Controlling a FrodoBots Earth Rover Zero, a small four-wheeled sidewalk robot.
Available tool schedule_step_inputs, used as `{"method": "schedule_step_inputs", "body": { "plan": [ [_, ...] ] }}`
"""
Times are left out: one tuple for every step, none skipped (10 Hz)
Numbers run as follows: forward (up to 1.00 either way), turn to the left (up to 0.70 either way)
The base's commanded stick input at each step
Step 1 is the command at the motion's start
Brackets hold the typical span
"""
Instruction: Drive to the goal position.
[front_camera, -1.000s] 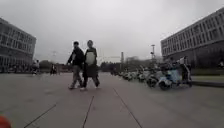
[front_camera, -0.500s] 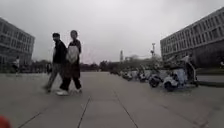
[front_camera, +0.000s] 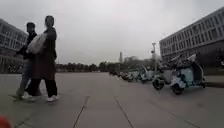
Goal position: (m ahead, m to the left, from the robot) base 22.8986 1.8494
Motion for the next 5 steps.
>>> {"method": "schedule_step_inputs", "body": {
  "plan": [
    [0.7, -0.01],
    [0.7, -0.01],
    [0.7, -0.01],
    [0.7, -0.01],
    [0.7, 0.19]
  ]
}}
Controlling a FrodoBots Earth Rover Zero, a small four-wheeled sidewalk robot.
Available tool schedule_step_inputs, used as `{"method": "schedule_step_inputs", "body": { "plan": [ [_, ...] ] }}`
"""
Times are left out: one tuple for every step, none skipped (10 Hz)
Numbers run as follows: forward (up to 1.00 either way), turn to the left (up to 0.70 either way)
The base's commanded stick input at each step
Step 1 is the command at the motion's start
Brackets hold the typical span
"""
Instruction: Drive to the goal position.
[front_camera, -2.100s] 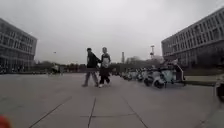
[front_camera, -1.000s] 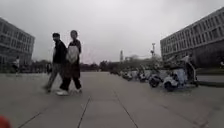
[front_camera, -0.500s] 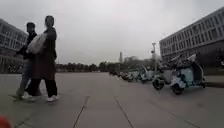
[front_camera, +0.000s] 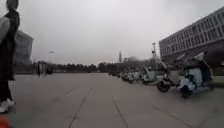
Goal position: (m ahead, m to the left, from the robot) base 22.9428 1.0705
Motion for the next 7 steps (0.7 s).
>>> {"method": "schedule_step_inputs", "body": {
  "plan": [
    [0.7, 0.34],
    [0.7, 0.34],
    [0.7, 0.34],
    [0.7, 0.16],
    [0.7, -0.01],
    [0.7, -0.01],
    [0.7, -0.01]
  ]
}}
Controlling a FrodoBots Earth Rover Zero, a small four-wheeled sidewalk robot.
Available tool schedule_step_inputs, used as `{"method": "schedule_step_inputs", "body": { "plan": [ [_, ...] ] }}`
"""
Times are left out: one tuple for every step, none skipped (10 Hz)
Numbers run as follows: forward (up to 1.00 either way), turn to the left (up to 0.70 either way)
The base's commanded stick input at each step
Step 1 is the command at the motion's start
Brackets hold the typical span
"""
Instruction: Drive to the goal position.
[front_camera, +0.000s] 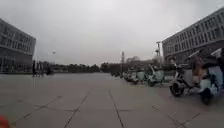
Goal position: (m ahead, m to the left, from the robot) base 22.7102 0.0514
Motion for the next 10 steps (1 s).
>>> {"method": "schedule_step_inputs", "body": {
  "plan": [
    [0.7, -0.01],
    [0.7, -0.01],
    [0.7, -0.01],
    [0.7, -0.01],
    [0.7, -0.01],
    [0.7, -0.01],
    [0.7, -0.01],
    [0.7, -0.01],
    [0.7, -0.01],
    [0.7, -0.01]
  ]
}}
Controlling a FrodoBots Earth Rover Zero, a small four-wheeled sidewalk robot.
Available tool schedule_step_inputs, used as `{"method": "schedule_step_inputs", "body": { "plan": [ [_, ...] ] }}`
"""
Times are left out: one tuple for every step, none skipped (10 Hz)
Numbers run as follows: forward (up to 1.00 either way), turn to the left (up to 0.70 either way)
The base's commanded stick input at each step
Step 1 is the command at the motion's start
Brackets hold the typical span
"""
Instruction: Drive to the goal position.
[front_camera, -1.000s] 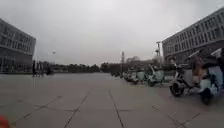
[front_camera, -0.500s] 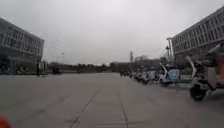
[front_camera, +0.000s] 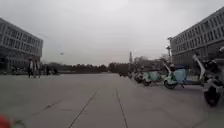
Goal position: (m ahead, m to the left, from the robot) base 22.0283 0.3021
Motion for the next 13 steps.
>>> {"method": "schedule_step_inputs", "body": {
  "plan": [
    [0.7, -0.01],
    [0.7, -0.01],
    [0.7, -0.01],
    [0.7, -0.01],
    [0.7, -0.01],
    [0.7, -0.01],
    [0.7, -0.01],
    [0.7, -0.01],
    [0.7, -0.01],
    [0.7, -0.01],
    [0.7, -0.01],
    [0.7, -0.01],
    [0.7, -0.01]
  ]
}}
